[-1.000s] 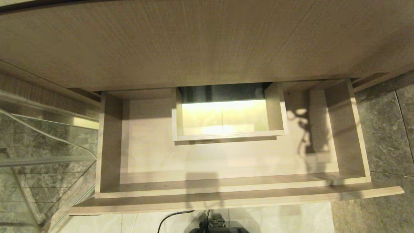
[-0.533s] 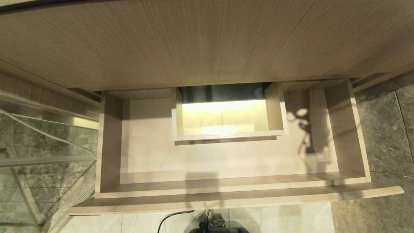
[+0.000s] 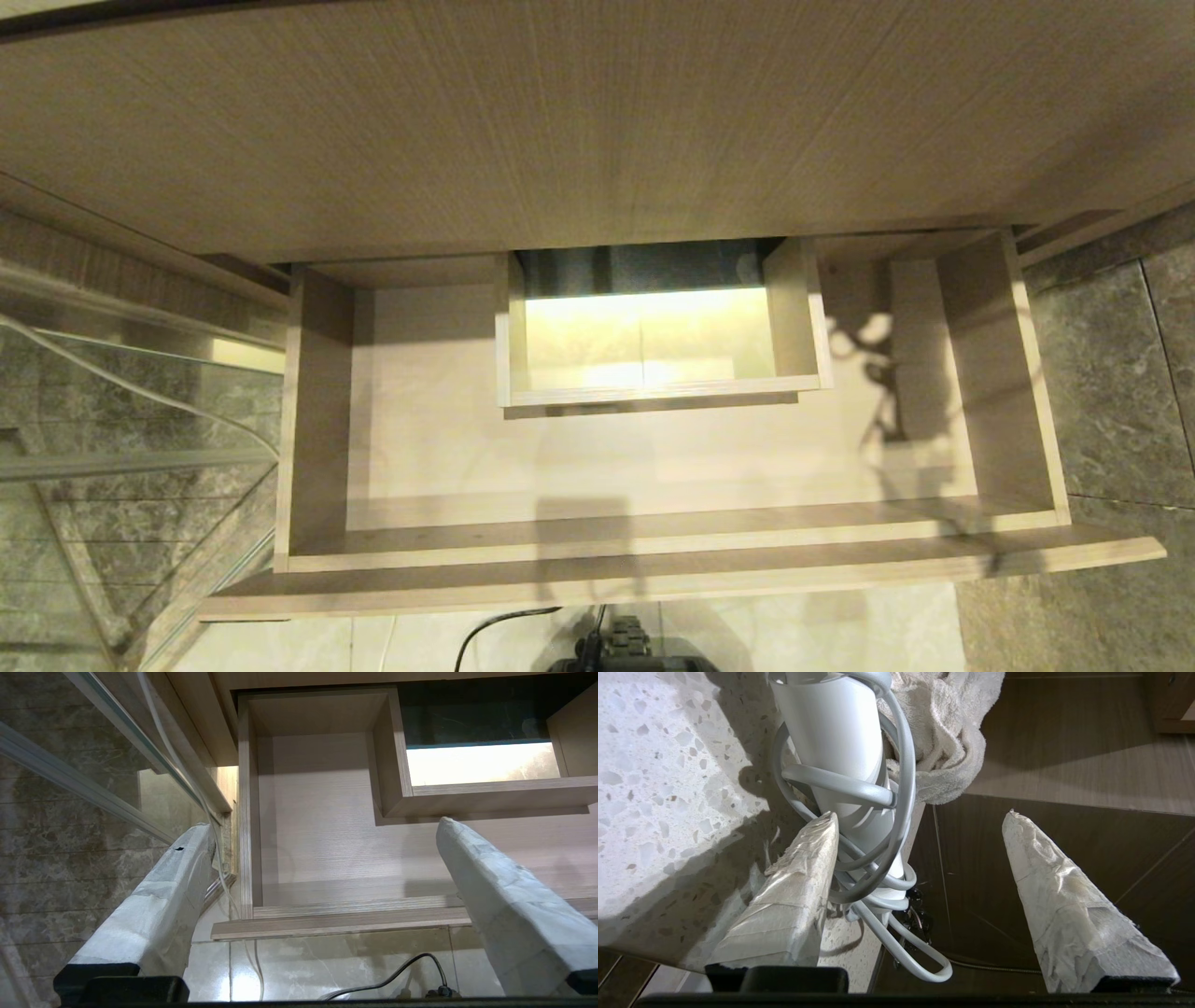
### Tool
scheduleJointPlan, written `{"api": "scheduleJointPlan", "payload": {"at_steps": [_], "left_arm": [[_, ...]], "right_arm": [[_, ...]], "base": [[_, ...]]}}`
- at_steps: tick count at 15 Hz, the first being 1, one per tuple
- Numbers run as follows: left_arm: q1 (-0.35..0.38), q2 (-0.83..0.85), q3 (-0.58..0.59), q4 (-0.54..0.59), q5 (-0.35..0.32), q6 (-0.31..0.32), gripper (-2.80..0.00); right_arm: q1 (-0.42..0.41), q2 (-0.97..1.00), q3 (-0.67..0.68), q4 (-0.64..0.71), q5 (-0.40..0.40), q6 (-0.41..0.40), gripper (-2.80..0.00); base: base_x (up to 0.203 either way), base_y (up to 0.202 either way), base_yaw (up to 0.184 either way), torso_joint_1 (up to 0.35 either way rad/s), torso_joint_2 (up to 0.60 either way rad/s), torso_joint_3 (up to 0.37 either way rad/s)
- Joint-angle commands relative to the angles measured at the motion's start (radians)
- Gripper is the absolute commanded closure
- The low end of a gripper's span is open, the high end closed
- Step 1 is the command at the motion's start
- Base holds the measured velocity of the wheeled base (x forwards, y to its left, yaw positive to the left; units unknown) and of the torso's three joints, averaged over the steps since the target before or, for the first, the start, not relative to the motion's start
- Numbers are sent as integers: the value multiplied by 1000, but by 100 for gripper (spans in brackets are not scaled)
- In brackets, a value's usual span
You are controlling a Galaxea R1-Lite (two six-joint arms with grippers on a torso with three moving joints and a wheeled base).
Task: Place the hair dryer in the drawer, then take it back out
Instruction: Place it on the countertop
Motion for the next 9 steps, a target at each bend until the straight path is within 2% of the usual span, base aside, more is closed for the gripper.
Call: {"api": "scheduleJointPlan", "payload": {"at_steps": [1,8,9], "left_arm": [[0,0,40,-1,0,0,-280],[0,0,40,-1,0,0,-280],[0,0,40,-1,0,-1,-280]], "right_arm": [[0,-16,0,-3,0,-7,-280],[1,-139,39,10,7,-5,-280],[1,-173,52,31,8,-5,0]], "base": [[0,0,0,0,0,0],[0,0,0,0,0,0],[0,0,0,0,0,0]]}}
